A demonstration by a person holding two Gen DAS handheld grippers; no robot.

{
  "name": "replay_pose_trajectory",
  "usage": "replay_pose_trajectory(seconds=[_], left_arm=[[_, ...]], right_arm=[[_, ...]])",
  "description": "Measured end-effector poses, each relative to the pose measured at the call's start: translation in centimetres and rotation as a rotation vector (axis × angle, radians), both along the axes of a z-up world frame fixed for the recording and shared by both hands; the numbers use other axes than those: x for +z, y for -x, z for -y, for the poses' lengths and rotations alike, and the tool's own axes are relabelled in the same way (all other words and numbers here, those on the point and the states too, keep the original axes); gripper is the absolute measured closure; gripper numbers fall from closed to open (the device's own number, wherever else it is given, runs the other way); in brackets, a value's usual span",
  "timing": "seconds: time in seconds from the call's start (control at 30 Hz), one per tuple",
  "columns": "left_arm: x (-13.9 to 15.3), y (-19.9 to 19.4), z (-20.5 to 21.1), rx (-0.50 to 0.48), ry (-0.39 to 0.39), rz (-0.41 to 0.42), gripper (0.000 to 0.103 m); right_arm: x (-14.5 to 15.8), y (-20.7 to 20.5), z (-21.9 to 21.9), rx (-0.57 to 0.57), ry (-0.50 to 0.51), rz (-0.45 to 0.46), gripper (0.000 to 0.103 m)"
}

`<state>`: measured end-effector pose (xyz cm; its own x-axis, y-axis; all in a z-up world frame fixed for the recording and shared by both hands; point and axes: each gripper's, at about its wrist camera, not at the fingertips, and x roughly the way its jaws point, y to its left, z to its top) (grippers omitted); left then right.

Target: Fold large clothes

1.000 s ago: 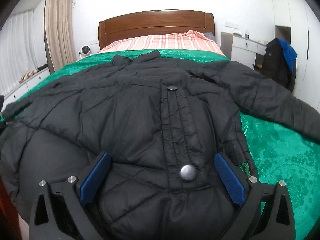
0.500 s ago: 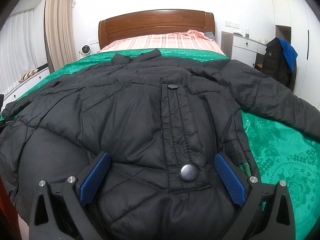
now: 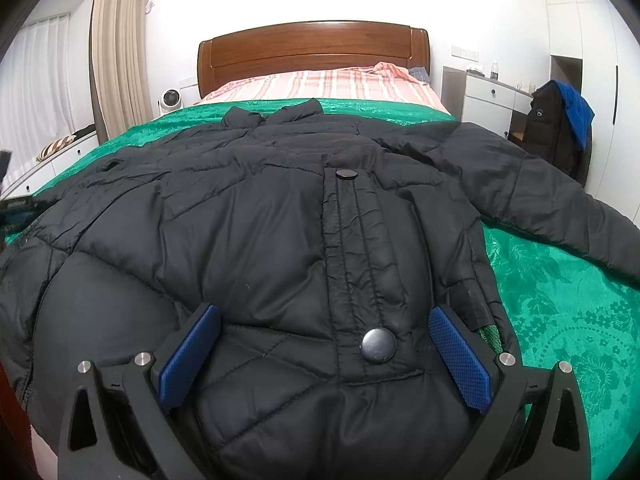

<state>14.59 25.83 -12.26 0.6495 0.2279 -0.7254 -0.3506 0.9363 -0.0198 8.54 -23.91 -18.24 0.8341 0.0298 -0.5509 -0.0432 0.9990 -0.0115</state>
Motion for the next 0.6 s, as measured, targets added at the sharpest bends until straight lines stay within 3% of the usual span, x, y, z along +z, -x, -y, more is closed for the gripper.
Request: replay_pose_trajectory(seconds=[0.13,0.17,0.6], left_arm=[[-2.2,-4.1,-2.1,0.069,-0.097,-0.085,0.000],[-3.4,-4.8,-2.5,0.064,-0.085,-0.118,0.000],[-3.7,-4.1,-2.4,0.063,-0.080,-0.089,0.000]], right_arm=[[0.0,0.0,0.0,0.001,0.000,0.000,0.000],[0.0,0.0,0.0,0.001,0.000,0.000,0.000],[-0.1,-0.1,0.1,-0.001,0.003,0.000,0.000]])
